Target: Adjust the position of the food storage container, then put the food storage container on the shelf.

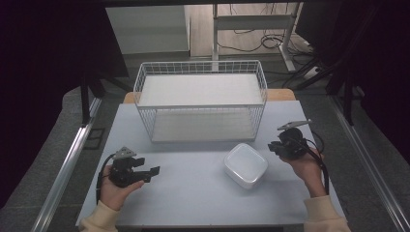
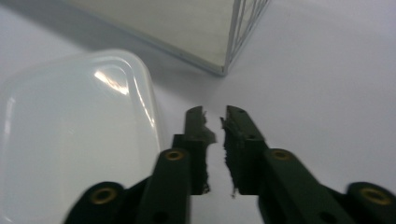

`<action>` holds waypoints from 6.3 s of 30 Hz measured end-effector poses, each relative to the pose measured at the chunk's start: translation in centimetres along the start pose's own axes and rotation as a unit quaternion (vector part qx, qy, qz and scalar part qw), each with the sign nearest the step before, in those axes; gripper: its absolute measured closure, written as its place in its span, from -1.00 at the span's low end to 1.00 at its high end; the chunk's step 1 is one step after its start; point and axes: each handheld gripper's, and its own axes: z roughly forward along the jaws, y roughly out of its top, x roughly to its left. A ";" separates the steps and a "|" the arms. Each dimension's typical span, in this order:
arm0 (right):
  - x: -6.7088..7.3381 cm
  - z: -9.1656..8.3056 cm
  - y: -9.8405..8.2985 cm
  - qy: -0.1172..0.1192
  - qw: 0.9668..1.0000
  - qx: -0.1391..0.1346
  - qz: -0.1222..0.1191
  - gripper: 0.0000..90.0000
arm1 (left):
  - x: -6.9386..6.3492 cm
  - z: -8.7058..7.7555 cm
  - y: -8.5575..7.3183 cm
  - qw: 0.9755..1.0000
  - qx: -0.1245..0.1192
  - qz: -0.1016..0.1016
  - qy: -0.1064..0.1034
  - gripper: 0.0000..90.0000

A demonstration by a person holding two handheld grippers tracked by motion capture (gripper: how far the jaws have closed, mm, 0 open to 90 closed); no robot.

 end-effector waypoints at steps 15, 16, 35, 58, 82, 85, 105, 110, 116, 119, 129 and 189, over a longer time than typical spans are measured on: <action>0.4 3.2 -1.3 0.022 0.997 0.075 -0.023 0.99 | -0.5 0.7 -0.3 1.000 0.011 0.010 -0.006 -0.44; 0.8 3.3 -1.4 0.028 0.996 0.078 -0.028 0.99 | -0.5 0.8 -0.3 1.000 0.013 0.010 -0.006 -0.44; 4.6 2.5 -2.0 0.081 0.991 0.095 -0.057 0.99 | -0.8 1.2 -0.5 1.000 0.022 0.016 -0.007 -0.44; 9.9 3.6 -1.8 0.156 0.979 0.085 -0.095 0.99 | -1.0 1.4 -0.6 0.999 0.027 0.022 -0.010 -0.43; 12.0 4.7 -1.6 0.181 0.976 0.066 -0.103 0.99 | -1.0 1.5 -0.6 0.999 0.029 0.021 -0.011 -0.43; 12.1 4.8 -1.7 0.188 0.974 0.068 -0.103 0.99 | -1.1 1.5 -0.6 0.999 0.028 0.022 -0.010 -0.43; 10.1 1.3 -2.9 0.181 0.981 -0.074 -0.011 -0.27 | -2.1 -0.2 0.5 0.999 0.009 0.005 -0.042 -0.42; 10.6 1.4 -2.9 0.187 0.979 -0.087 0.002 -0.50 | -2.3 -0.4 0.6 0.998 0.008 -0.004 -0.055 -0.41; 10.6 1.7 -2.6 0.188 0.978 -0.089 0.020 -0.52 | -2.2 -0.8 0.7 0.998 0.010 -0.017 -0.063 -0.42; 10.5 1.7 -2.6 0.185 0.978 -0.090 0.024 -0.49 | -2.5 -0.4 0.9 0.997 0.017 -0.021 -0.072 -0.43; 10.7 1.8 -2.7 0.200 0.975 -0.080 0.060 -0.41 | -4.2 0.8 1.8 0.991 0.025 -0.047 -0.123 -0.47; 10.6 3.9 -4.0 0.326 0.924 -0.026 0.200 0.65 | -5.7 4.4 0.8 0.964 0.041 -0.147 -0.216 0.60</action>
